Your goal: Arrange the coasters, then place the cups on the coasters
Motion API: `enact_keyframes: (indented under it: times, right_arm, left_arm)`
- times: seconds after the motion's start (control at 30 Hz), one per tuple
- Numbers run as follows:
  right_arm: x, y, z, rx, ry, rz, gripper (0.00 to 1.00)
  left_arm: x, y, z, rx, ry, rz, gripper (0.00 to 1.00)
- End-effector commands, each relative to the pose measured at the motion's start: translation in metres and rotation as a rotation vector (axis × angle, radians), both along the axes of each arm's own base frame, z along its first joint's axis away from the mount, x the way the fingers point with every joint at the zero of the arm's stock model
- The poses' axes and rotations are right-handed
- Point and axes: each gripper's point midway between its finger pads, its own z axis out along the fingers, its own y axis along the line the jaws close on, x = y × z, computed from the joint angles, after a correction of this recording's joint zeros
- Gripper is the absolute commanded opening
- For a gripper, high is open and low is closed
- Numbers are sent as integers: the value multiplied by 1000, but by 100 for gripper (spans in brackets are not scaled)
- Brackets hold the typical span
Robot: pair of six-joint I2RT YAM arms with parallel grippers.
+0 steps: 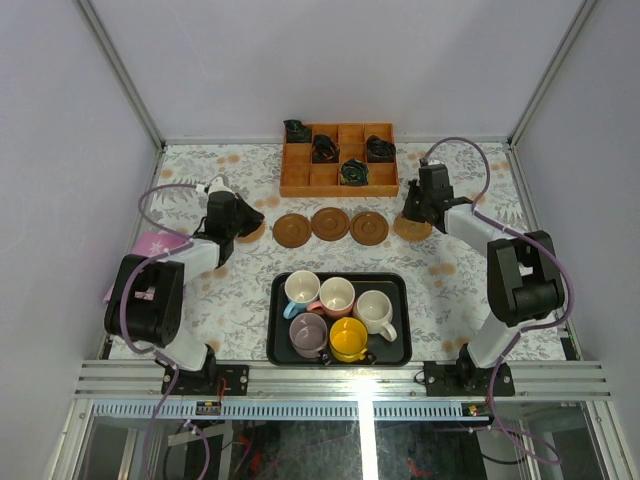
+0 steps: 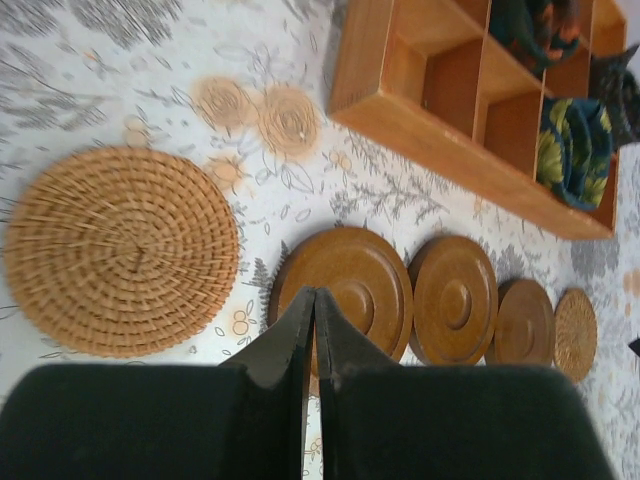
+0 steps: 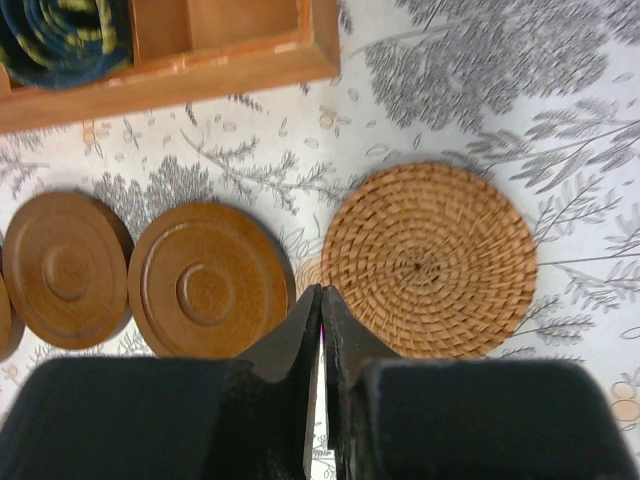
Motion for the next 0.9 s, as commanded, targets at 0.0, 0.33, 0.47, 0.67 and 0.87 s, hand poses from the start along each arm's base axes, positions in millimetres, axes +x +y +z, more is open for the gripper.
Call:
enact_keyframes:
  times: [0.0, 0.33, 0.47, 0.67, 0.87]
  right_arm:
    - [-5, 33, -2, 38, -7, 110, 7]
    - [5, 77, -11, 37, 6, 217, 3]
    - [10, 87, -19, 52, 23, 238, 2]
    - [10, 98, -33, 71, 58, 267, 2]
    - [-1, 103, -49, 69, 103, 281, 2]
  left_arm:
    - [4, -38, -6, -65, -34, -168, 0]
    - [10, -95, -20, -62, -19, -328, 0]
    - [12, -105, -27, -67, -5, -351, 0]
    - [15, -110, -46, -76, 38, -355, 0]
    - [14, -105, -59, -64, 80, -327, 0]
